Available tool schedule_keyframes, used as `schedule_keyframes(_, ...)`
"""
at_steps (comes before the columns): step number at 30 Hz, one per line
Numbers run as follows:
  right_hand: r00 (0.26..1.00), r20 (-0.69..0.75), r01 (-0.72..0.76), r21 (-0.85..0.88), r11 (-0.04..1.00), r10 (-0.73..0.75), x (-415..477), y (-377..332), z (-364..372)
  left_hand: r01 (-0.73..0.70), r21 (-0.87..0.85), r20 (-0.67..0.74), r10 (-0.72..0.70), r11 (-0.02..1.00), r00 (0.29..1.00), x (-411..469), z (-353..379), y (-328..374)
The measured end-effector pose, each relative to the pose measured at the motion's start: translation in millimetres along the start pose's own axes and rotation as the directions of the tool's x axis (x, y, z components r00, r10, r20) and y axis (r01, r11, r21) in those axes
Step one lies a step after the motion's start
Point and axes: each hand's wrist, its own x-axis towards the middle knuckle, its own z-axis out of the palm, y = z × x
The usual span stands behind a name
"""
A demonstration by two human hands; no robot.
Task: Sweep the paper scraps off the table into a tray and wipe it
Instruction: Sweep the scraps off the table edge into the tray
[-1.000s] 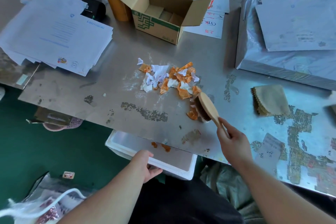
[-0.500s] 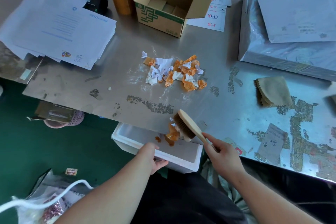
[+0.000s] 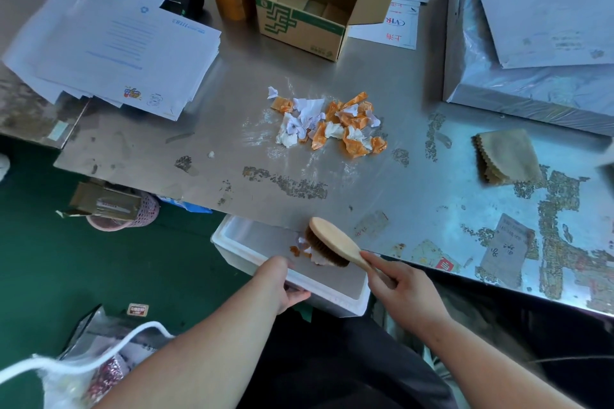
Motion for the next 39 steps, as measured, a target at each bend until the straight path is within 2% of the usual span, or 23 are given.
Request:
schedule_keyframes(3,0.996,0.005,0.085,-0.096,0.992,-0.085,-1.6,6.1,3.6,-0.010,0.009,0.006,0.010,1.000,1.000,-1.3,0.8,0.2)
schedule_keyframes(8,0.972,-0.082,0.196,-0.242,0.950,-0.221,-2.1,17.2,10.5,-0.021,0.013,-0.005,0.021,1.000,1.000,-2.0,0.4,-0.2)
schedule_keyframes(13,0.879,-0.078,0.405,-0.402,0.821,-0.471,4.8,30.9,2.4,-0.018,-0.009,-0.009,0.017,1.000,1.000,-3.9,-0.2,-0.4)
schedule_keyframes(16,0.834,-0.055,0.461,-0.477,0.748,-0.549,8.5,36.7,-1.5,-0.015,-0.031,-0.002,0.015,0.999,1.000,-5.0,-0.6,-0.9)
schedule_keyframes(20,0.801,-0.102,0.479,-0.483,0.733,-0.590,8.8,36.2,-5.8,-0.023,-0.033,-0.004,0.023,0.999,1.000,-6.1,-0.1,-0.8)
schedule_keyframes(23,0.825,-0.195,0.408,-0.445,0.797,-0.531,12.1,29.4,-11.8,-0.031,-0.037,-0.002,0.031,0.999,1.000,-4.5,0.9,-1.0)
schedule_keyframes(26,0.894,-0.277,0.248,-0.346,0.905,-0.351,18.8,17.2,-21.3,-0.037,-0.037,-0.005,0.037,0.999,0.999,-4.8,2.5,-1.8)
schedule_keyframes(30,0.942,-0.299,0.111,-0.151,0.982,-0.153,31.7,-0.1,-37.3,-0.026,-0.032,-0.020,0.025,0.999,0.999,-6.1,4.8,-0.9)
schedule_keyframes(34,0.948,-0.318,-0.016,-0.007,1.000,0.013,52.1,-16.2,-56.0,-0.007,-0.023,-0.031,0.006,1.000,0.999,-5.1,7.3,-0.3)
schedule_keyframes(39,0.936,-0.344,-0.055,0.066,0.996,0.075,83.5,-34.8,-80.1,0.006,-0.038,-0.054,-0.008,0.999,0.998,-7.9,12.9,1.0)
